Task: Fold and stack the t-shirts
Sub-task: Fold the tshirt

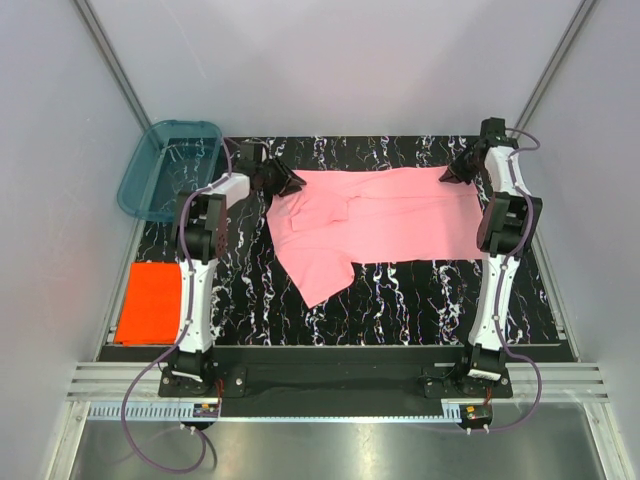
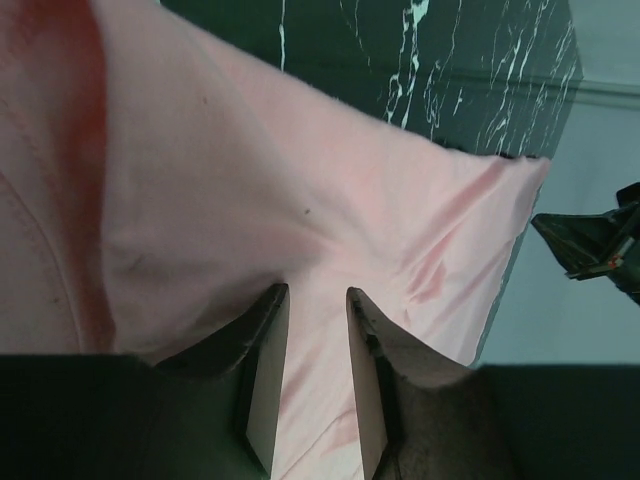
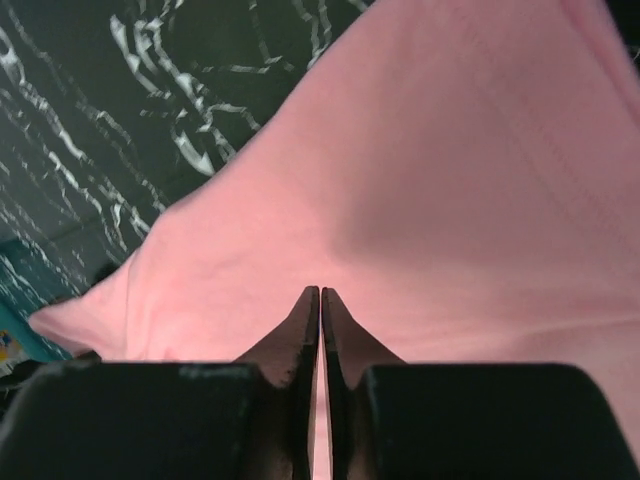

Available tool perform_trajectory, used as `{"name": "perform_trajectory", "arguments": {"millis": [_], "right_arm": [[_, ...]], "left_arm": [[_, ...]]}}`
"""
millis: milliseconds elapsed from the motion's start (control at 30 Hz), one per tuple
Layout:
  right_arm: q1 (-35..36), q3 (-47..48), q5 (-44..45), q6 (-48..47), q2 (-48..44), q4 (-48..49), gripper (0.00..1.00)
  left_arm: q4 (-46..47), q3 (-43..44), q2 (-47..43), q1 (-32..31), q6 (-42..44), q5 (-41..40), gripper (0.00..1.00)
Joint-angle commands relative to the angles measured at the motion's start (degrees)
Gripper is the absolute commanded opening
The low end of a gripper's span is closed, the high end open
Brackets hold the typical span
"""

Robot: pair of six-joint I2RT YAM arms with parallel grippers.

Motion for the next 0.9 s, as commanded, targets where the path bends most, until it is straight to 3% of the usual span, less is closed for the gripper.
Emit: {"name": "perform_trajectory", "arguments": {"millis": [0,233,367,567,633,700,767,867], "right_arm": [[-0.94,1.7,-0.88,3.95,3.0,4.07,0.09],[-0.86,7.31,-2.02,6.15,9.16,5.13,0.11],[-0.86,11.8,-4.74,7.11,11.1,4.61,0.16],[-0.59,10.14,-5.72,5.81,1.2,1.55,0.33],[-0.59,9.87,-3.97,4.4,-1.72,-1.35,0.45],[-0.59,9.17,-2.99,2.03,-5.77,-6.1,0.57],[-0.59,7.6,-1.76,-0.34,-10.06,-10.31,0.62],[-0.5,-2.64,-2.11,-2.1,-17.43,-12.44,0.69]], "left_arm": [[5.17,2.37,3.09,0.73,-3.37,0.11,0.35],[6.32,6.67,6.7,2.49,-4.7,0.02,0.35],[2.29,10.19,6.36,3.01,-1.63,-0.42,0.38],[-3.78,6.86,-6.19,1.79,6.36,-2.26,0.47],[-7.03,4.75,-13.13,0.74,9.78,-4.36,0.5],[-9.32,0.19,-19.97,-0.58,11.72,-5.51,0.54],[-10.9,-6.11,-24.74,-1.29,12.43,-5.95,0.55],[-11.7,-17.78,-35.37,-3.39,13.05,-7.01,0.55]]}}
